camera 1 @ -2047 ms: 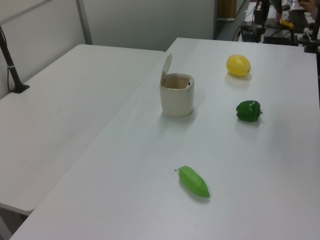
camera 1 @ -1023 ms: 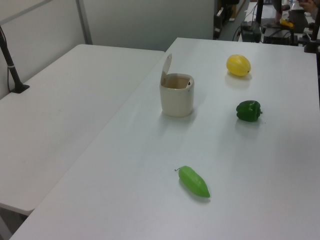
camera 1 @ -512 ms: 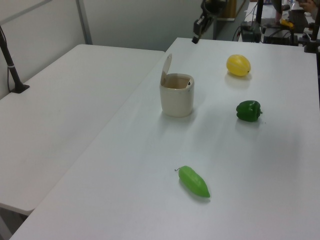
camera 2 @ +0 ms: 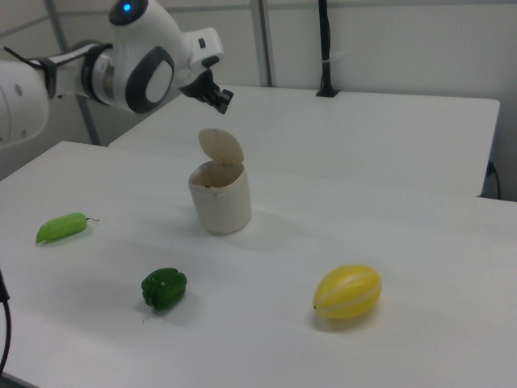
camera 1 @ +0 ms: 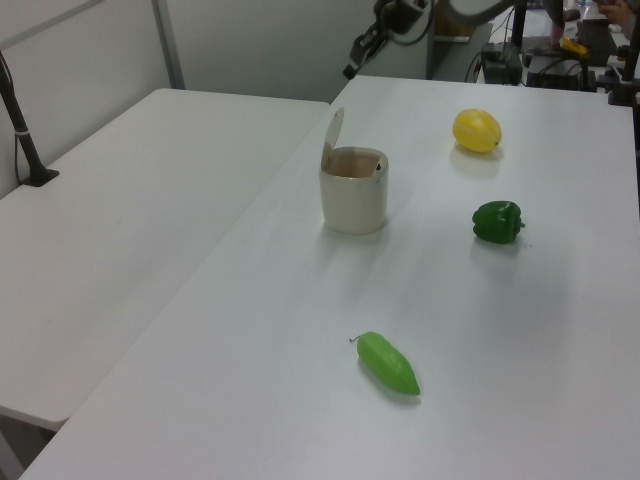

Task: Close garbage bin
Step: 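Lower the gripper behind the raised lid of the cream bin, then push the raised lid down onto the bin opening with the gripper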

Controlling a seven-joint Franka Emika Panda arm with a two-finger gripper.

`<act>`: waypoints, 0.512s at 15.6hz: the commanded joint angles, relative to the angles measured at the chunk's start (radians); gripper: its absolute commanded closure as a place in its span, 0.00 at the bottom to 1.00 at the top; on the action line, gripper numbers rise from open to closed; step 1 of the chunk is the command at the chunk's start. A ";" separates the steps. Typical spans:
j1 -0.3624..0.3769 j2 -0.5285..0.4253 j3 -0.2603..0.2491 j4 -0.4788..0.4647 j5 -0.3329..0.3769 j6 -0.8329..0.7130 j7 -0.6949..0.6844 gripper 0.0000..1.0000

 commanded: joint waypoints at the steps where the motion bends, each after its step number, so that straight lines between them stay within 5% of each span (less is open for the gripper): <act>1: 0.011 0.099 -0.006 0.083 0.009 0.093 0.018 1.00; 8: 0.020 0.113 -0.006 0.072 0.009 0.086 0.002 1.00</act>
